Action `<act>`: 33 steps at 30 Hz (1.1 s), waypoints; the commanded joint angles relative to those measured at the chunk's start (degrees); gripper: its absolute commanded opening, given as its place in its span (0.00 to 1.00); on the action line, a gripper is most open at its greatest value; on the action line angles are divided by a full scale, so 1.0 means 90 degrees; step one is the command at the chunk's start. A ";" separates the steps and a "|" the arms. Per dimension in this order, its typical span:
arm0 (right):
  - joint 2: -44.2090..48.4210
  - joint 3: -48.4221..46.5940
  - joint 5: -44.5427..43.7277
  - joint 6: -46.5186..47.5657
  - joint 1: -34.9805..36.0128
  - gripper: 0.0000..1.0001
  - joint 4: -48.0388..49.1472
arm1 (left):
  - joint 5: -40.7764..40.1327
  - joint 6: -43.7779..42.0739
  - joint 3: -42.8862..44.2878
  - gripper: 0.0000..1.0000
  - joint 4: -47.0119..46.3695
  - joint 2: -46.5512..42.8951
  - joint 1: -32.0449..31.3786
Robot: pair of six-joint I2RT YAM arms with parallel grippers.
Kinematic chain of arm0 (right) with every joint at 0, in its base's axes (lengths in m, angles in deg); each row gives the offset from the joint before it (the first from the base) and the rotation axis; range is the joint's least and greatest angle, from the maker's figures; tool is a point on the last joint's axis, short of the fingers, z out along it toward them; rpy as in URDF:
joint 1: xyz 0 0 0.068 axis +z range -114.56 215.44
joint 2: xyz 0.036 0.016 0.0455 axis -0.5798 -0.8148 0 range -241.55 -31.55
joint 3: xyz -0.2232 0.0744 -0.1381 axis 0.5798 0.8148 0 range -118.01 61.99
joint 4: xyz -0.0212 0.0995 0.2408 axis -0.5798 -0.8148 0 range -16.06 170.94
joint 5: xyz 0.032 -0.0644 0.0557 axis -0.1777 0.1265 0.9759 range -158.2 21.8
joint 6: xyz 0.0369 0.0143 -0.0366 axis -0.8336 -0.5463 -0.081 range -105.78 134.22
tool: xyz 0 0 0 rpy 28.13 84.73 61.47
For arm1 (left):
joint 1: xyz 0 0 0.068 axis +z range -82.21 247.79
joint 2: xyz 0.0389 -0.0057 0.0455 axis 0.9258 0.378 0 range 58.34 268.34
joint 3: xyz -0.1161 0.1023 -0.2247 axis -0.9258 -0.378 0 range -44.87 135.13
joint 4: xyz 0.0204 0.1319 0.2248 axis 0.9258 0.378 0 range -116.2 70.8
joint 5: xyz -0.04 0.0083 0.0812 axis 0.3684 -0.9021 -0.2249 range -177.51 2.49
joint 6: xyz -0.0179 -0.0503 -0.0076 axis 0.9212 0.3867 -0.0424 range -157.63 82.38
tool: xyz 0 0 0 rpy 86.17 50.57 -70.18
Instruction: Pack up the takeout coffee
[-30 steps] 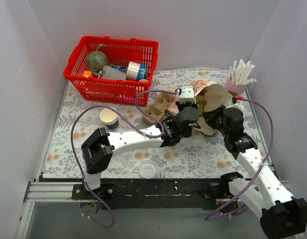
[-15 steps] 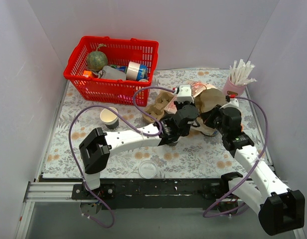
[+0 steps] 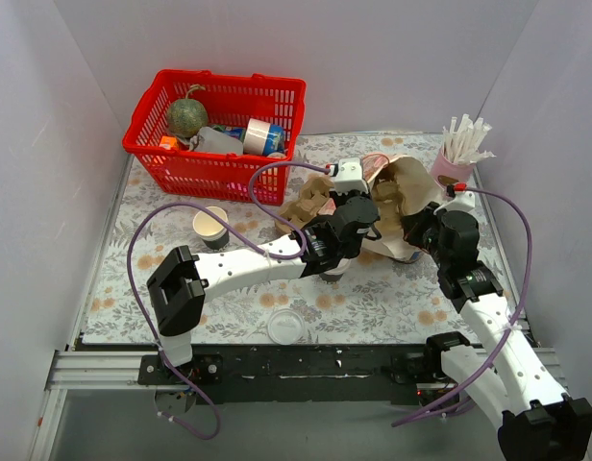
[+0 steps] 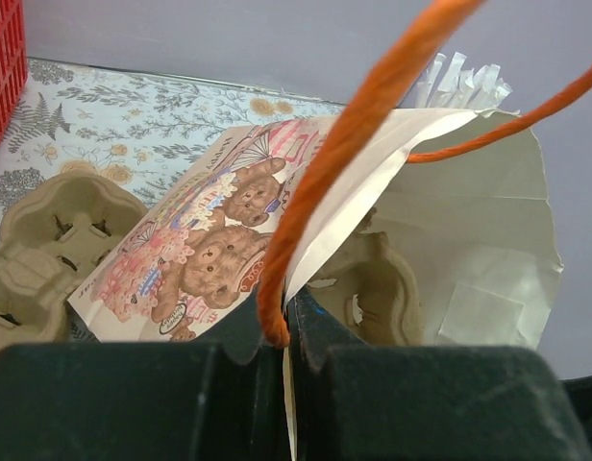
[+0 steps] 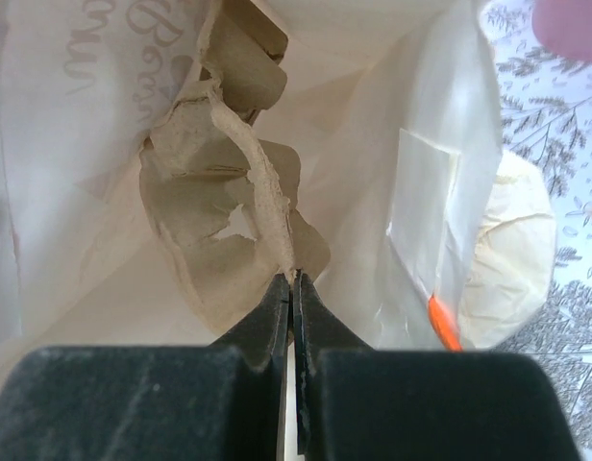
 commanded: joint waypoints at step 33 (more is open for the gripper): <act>-0.1646 -0.0453 0.1101 -0.1542 -0.0010 0.31 -0.0033 | 0.0197 0.0382 0.0250 0.00 0.0412 -0.0006 0.0016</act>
